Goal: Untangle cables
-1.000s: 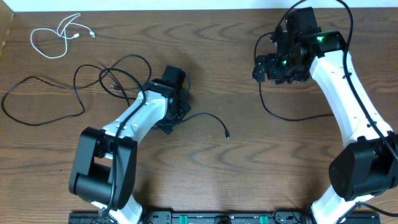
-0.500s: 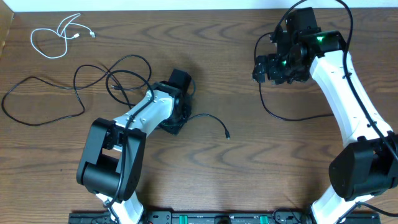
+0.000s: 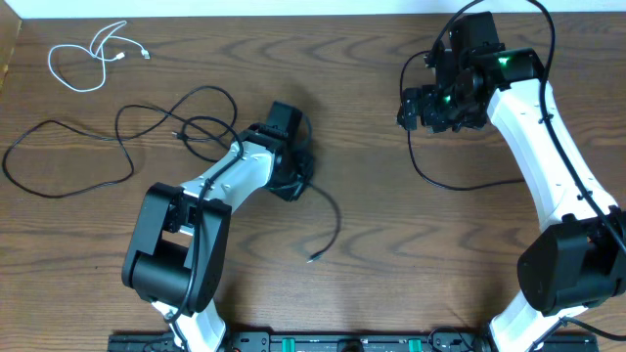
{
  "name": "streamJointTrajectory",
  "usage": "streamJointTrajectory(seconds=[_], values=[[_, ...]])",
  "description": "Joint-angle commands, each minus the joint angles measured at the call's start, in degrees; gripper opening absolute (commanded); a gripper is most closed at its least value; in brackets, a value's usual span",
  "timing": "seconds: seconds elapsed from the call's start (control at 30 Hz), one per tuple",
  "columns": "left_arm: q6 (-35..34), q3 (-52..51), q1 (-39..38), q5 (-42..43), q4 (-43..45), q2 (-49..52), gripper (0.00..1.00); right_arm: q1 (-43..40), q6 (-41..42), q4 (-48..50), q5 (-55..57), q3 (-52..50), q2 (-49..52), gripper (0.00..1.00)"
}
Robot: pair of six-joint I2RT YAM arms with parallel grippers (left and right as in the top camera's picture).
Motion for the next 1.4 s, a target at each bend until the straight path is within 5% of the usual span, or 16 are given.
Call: streamJointTrajectory(seconds=[0.0,0.33,0.63,0.7,0.87,1.1,1.37], values=[[-0.1,-0.2,0.2,15.8,5.3,0.1,0.08,0.2,-0.6,-0.3,-0.3,0.7,-0.9,0.99],[6.6,-0.2,0.2,19.9,8.7,-6.5,0.07,0.2,-0.6,-0.2,-0.3,0.7,-0.9,0.99],[12.6,-0.2,-1.0,4.9,-5.1,-9.3,0.08,0.2,-0.6,0.0,-0.3,0.7,-0.9,0.99],[13.2,-0.2,-2.4,3.2,-5.2,-9.3,0.17,0.2,-0.6,0.0,-0.3,0.7,-0.9,0.99],[13.9,-0.2,-8.0,0.5,-0.4,-9.3,0.81,-0.1,0.6,0.5,-0.3,0.7,-0.9,0.99],[8.3,-0.2,-12.8,-12.0,1.0,-8.9,0.83,-2.5,0.7,-0.3,-0.4,0.7,-0.9,0.99],[8.3,-0.2,-15.8,-13.1,9.8,-4.3,0.83,-4.4,0.7,-1.8,-0.4,0.7,-0.9,0.99]])
